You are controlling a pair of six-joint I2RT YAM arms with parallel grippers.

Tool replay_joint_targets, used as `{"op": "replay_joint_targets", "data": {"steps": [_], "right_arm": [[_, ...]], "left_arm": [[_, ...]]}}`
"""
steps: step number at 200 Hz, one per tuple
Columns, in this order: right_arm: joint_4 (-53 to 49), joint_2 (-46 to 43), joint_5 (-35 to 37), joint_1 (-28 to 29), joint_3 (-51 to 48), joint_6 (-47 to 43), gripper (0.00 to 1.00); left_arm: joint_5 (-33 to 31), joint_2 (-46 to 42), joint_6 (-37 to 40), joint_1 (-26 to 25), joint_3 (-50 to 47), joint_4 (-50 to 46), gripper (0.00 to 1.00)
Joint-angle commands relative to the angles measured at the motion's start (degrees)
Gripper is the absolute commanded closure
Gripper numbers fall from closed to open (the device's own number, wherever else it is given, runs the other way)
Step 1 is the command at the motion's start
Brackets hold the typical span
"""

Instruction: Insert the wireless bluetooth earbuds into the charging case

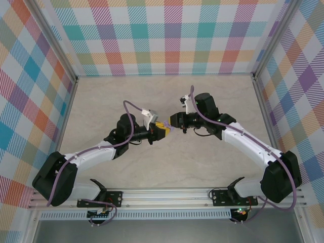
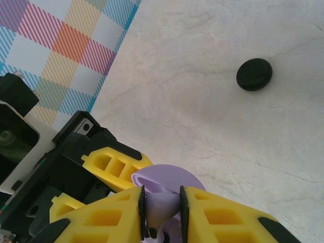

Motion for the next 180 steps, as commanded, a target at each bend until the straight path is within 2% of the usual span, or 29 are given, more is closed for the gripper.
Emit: {"op": "replay_joint_targets", "data": {"steps": [1,128,180], "right_arm": [[-2.3,1.3,1.4,1.1,1.8,-2.0,0.74],[-2.9,1.1,4.2,2.6,1.6,-1.8,0.75],[-3.4,0.8,4.8,2.6,1.9,-1.8,0.65]], "left_arm": [[0.4,-0.1,-0.2,-0.8,1.9,3.1,0.78],[-3.6,-0.5,-1.0,-0.8,0.7,4.3,0.78],[-2.6,-0.6,-0.6,-0.9,0.7,4.2,0.78]]}}
